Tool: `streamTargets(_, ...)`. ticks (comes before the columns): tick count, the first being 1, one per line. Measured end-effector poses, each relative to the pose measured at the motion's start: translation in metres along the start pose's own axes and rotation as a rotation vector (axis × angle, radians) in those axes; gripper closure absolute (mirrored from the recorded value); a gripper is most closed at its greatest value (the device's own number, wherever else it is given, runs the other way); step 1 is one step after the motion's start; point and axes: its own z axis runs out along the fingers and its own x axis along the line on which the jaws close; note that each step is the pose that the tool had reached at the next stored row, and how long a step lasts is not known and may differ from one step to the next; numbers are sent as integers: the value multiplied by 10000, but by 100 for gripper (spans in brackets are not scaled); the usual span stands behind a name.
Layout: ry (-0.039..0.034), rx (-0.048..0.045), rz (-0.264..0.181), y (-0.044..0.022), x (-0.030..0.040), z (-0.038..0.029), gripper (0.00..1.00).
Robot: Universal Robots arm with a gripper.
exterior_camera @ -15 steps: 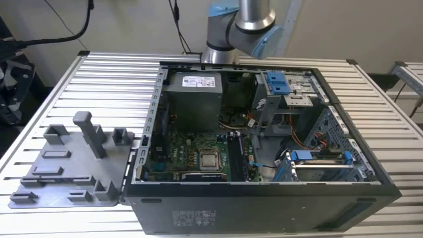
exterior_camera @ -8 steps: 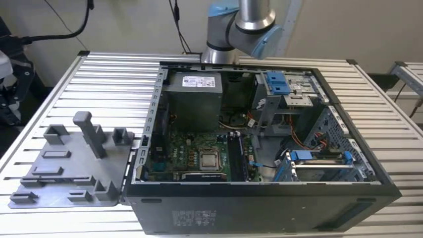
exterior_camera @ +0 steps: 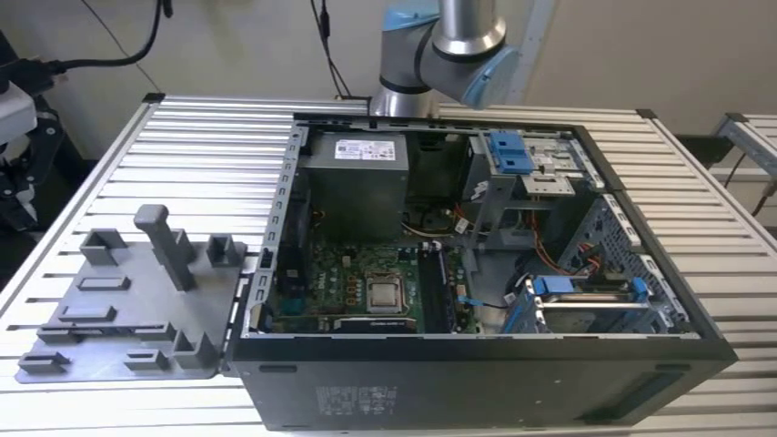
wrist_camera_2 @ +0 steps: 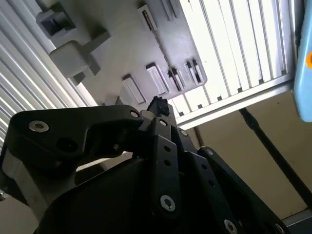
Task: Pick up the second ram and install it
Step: 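Pick up the second ram and move it above second insertion slot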
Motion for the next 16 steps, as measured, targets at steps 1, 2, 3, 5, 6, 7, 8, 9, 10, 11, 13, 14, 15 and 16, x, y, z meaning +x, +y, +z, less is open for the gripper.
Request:
streamTargets(1,9,4,-148,0,0,1,89)
streamTargets(2,17,8,-310,0,0,2,89)
streamTargets(3,27,12,-475,0,0,3,89)
streamTargets(5,47,18,-830,0,0,3,89)
streamTargets(6,55,20,-1025,0,0,4,89)
streamTargets(7,64,23,-1206,0,0,5,89)
streamTargets(8,73,25,-1385,0,0,5,89)
streamTargets(9,81,27,-1565,0,0,6,89)
streamTargets(10,90,29,-1743,0,0,6,89)
streamTargets(11,99,31,-1924,0,0,6,89)
streamTargets(13,117,35,-2288,0,0,7,89)
streamTargets(14,125,37,-2480,0,0,8,89)
streamTargets(15,134,39,-2664,0,0,9,89)
streamTargets(16,143,42,-2845,0,0,9,89)
